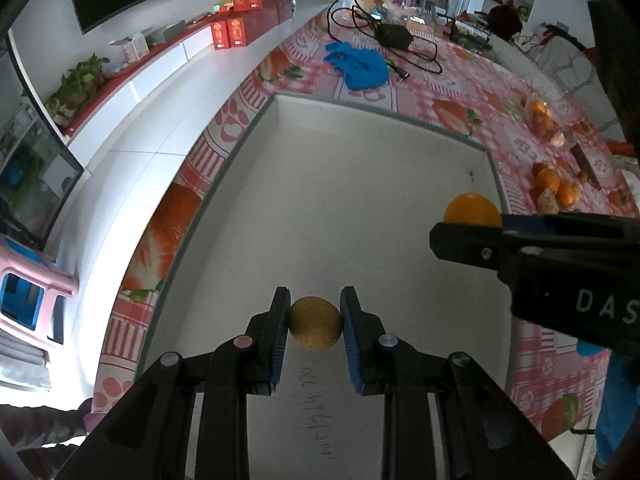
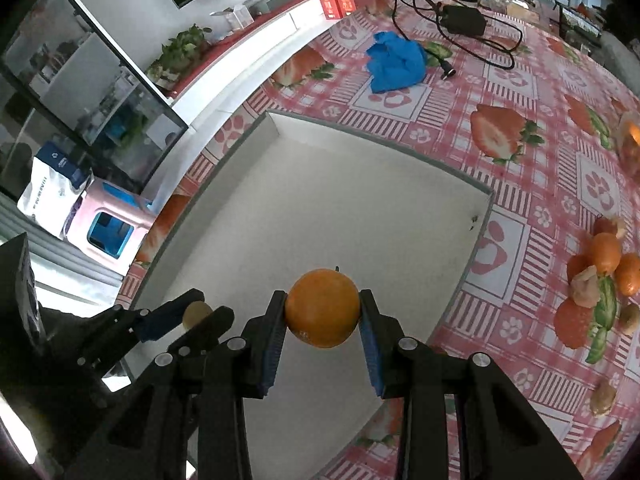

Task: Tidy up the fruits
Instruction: 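Open the left tool over the tray while the right tool releases the orange there, then grasp a wrinkled brown fruit with the left tool while the right tool grasps a lumpy brown fruit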

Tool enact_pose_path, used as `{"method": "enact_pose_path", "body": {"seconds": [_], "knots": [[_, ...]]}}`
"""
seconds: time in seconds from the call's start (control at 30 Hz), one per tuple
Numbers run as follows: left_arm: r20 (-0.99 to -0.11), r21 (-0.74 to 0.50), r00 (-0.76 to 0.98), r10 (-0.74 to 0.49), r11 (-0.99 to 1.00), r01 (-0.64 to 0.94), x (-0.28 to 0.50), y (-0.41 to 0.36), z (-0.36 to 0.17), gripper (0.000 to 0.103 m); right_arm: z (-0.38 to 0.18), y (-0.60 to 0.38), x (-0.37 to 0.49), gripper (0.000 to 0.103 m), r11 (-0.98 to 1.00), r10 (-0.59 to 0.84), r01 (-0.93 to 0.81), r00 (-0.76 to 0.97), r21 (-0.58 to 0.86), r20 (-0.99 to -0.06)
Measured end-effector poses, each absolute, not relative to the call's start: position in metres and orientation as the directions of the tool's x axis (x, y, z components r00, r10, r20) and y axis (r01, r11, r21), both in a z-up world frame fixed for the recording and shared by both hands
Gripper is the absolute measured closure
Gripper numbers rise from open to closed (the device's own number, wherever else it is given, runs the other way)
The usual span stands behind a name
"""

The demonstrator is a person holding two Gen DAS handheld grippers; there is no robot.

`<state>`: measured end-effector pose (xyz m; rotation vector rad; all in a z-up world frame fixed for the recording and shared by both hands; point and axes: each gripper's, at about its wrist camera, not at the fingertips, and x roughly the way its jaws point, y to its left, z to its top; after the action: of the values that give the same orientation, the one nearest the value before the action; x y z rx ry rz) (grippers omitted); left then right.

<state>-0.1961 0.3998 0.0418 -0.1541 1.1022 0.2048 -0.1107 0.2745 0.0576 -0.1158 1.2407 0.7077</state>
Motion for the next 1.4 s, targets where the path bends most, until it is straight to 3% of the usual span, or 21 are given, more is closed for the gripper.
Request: {"method": "enact_pose_path", "body": {"seconds": [0.43,0.47,0.5,0.53,0.57,0.6,0.63,0.83,0.9,1.2,1.4], "knots": [[-0.902,0.01,0.416,0.114,0.97,-0.243,-0.194,0.391,0.035,0.074,0.051,0.27,-0.112,0.066,0.791,0.418,-0.543,0.144,0.282,-0.897],[-0.9,0.014,0.419,0.117,0.971,-0.241,-0.193,0.39,0.035,0.072,0.051,0.269,-0.113,0.066,0.79,0.42,-0.543,0.143,0.284,-0.896],[-0.897,0.022,0.424,0.124,0.971,-0.237,-0.193,0.388,0.035,0.062,0.052,0.269,-0.113,0.066,0.79,0.423,-0.543,0.144,0.286,-0.895],[-0.893,0.033,0.43,0.135,0.971,-0.238,-0.194,0.387,0.036,0.045,0.052,0.268,-0.113,0.063,0.789,0.427,-0.542,0.145,0.289,-0.893],[-0.884,0.049,0.441,0.154,0.97,-0.24,-0.195,0.385,0.039,0.036,0.054,0.267,-0.113,0.055,0.789,0.431,-0.541,0.146,0.293,-0.89],[-0.876,0.058,0.453,0.167,0.968,-0.243,-0.196,0.384,0.041,0.025,0.056,0.266,-0.113,0.031,0.788,0.436,-0.54,0.154,0.294,-0.887],[-0.866,0.067,0.466,0.179,0.967,-0.247,-0.198,0.383,0.043,0.023,0.058,0.264,-0.114,0.014,0.789,0.44,-0.541,0.167,0.292,-0.882],[-0.861,0.085,0.472,0.191,0.968,-0.238,-0.199,0.379,0.054,0.023,0.076,0.243,-0.116,0.011,0.812,0.428,-0.529,0.254,0.246,-0.867],[-0.856,0.084,0.481,0.189,0.969,-0.233,-0.201,0.375,0.06,0.023,0.079,0.224,-0.113,0.0,0.833,0.416,-0.501,0.286,0.235,-0.863],[-0.831,0.031,0.552,0.066,0.997,-0.073,-0.179,0.306,0.09,0.022,0.072,0.104,-0.105,0.0,0.93,0.27,-0.345,0.401,0.129,-0.876],[-0.852,0.011,0.524,-0.016,0.999,0.048,-0.139,0.235,0.074,0.022,0.037,0.024,-0.108,0.0,0.975,0.145,-0.214,0.382,0.065,-0.913]]}}
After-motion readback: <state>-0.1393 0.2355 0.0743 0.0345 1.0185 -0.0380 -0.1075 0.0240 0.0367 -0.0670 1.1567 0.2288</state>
